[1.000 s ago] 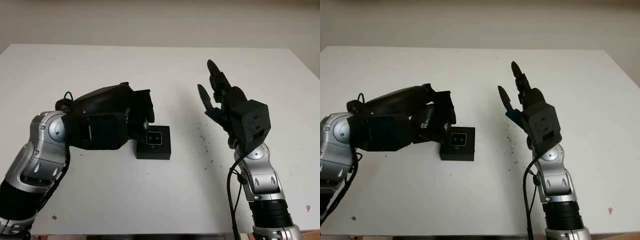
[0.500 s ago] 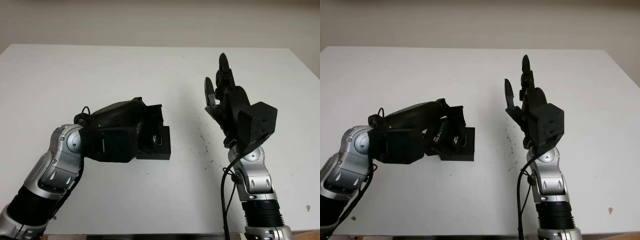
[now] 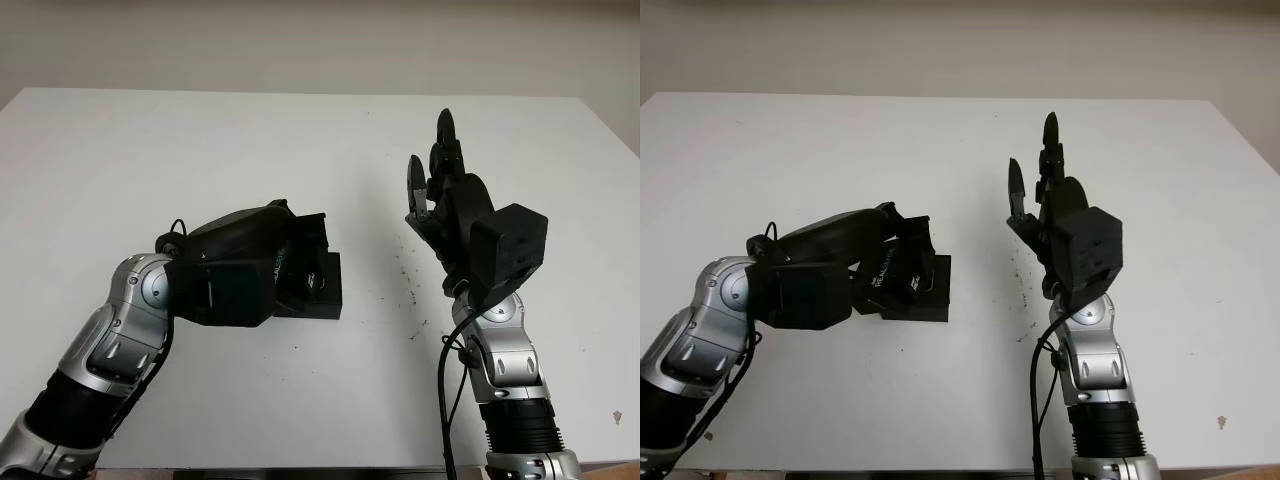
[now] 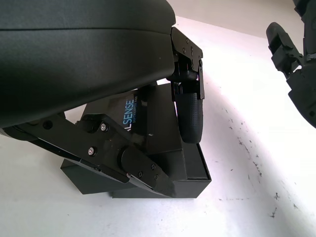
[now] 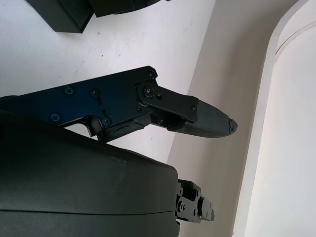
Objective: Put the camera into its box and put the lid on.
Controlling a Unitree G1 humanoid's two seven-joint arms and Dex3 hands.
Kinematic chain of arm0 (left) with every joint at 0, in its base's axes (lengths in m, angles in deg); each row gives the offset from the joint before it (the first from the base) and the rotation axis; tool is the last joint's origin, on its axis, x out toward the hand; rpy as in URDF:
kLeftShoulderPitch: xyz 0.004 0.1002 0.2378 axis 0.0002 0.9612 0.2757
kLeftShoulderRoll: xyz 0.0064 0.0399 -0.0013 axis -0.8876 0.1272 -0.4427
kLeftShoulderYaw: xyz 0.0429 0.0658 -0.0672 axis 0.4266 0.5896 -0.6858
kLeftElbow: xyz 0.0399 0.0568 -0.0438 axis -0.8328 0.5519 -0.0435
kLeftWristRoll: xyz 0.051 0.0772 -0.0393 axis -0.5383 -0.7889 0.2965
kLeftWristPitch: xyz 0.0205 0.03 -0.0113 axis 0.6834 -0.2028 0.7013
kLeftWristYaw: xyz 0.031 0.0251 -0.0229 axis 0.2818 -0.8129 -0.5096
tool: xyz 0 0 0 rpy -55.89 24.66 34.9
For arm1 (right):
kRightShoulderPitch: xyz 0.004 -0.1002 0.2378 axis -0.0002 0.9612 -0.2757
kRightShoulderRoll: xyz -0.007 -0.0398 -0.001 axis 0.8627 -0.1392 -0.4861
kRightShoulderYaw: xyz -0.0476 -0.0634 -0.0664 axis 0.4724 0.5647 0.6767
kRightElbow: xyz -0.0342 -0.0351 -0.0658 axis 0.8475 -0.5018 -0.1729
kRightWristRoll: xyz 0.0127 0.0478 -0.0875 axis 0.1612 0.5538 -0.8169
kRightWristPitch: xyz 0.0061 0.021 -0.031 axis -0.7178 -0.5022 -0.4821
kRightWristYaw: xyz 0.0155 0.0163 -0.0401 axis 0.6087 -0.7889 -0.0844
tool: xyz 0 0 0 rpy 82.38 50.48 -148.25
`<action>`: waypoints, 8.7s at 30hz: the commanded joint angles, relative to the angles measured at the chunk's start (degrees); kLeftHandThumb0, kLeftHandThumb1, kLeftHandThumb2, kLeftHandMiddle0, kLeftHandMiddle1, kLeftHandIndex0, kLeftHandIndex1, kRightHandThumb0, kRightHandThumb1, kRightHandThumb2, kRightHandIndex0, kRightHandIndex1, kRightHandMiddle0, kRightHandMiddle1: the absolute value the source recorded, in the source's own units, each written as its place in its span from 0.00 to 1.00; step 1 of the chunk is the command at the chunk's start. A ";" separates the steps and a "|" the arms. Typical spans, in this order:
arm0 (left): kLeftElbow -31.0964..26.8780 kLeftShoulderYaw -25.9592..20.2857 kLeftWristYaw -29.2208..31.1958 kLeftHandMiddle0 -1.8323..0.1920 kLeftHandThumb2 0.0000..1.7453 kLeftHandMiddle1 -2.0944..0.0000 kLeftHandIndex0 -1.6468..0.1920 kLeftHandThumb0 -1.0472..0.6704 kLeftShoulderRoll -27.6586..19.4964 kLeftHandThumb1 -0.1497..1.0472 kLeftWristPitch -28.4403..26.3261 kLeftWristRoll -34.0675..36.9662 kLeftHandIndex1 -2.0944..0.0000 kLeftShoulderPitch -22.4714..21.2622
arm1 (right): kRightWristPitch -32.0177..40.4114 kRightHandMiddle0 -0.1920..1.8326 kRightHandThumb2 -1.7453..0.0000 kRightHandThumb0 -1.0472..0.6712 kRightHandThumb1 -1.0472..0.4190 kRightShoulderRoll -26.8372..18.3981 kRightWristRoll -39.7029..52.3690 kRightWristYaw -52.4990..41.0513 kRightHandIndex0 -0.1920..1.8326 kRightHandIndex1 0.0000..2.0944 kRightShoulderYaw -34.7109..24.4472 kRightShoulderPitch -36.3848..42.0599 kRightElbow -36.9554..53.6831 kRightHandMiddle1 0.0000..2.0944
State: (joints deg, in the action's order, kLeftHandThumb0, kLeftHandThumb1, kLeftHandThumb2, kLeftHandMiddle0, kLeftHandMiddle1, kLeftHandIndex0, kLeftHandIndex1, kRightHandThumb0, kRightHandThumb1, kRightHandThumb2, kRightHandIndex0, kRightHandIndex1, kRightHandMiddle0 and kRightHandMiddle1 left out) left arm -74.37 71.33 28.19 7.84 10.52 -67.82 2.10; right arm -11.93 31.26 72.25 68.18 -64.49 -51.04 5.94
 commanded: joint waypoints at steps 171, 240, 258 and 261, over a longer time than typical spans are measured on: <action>-1.24 13.87 10.99 0.88 0.04 0.14 0.88 0.43 5.41 0.94 -29.51 -4.58 0.25 -15.84 | 0.20 0.05 0.68 0.17 0.00 3.72 -5.69 4.72 0.03 0.03 3.58 -0.09 -3.39 0.03; -4.20 -6.84 -12.25 1.00 0.36 1.00 1.00 0.13 6.54 1.00 -1.50 1.51 1.00 7.79 | 1.42 0.04 0.68 0.18 0.00 1.70 -4.88 2.16 0.02 0.02 2.75 0.30 -1.18 0.03; 8.31 -29.44 -21.50 1.00 0.36 1.00 1.00 0.16 14.54 1.00 2.77 31.50 1.00 3.47 | 0.58 0.04 0.68 0.19 0.00 0.50 -3.54 0.91 0.02 0.02 1.12 -0.59 -2.76 0.02; 13.25 -32.12 -22.21 1.00 0.36 1.00 1.00 0.15 15.46 1.00 3.31 35.88 1.00 2.32 | 0.53 0.03 0.67 0.19 0.00 0.29 -3.20 0.77 0.01 0.02 0.69 -0.95 -3.47 0.02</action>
State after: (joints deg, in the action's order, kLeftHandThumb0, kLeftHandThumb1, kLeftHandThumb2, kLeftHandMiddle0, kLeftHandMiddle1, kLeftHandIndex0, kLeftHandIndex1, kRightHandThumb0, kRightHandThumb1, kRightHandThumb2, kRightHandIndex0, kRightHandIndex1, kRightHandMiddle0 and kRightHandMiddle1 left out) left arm -62.33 40.29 6.16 22.88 13.07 -33.12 6.04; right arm -10.86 32.18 68.54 68.98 -63.19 -50.82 2.64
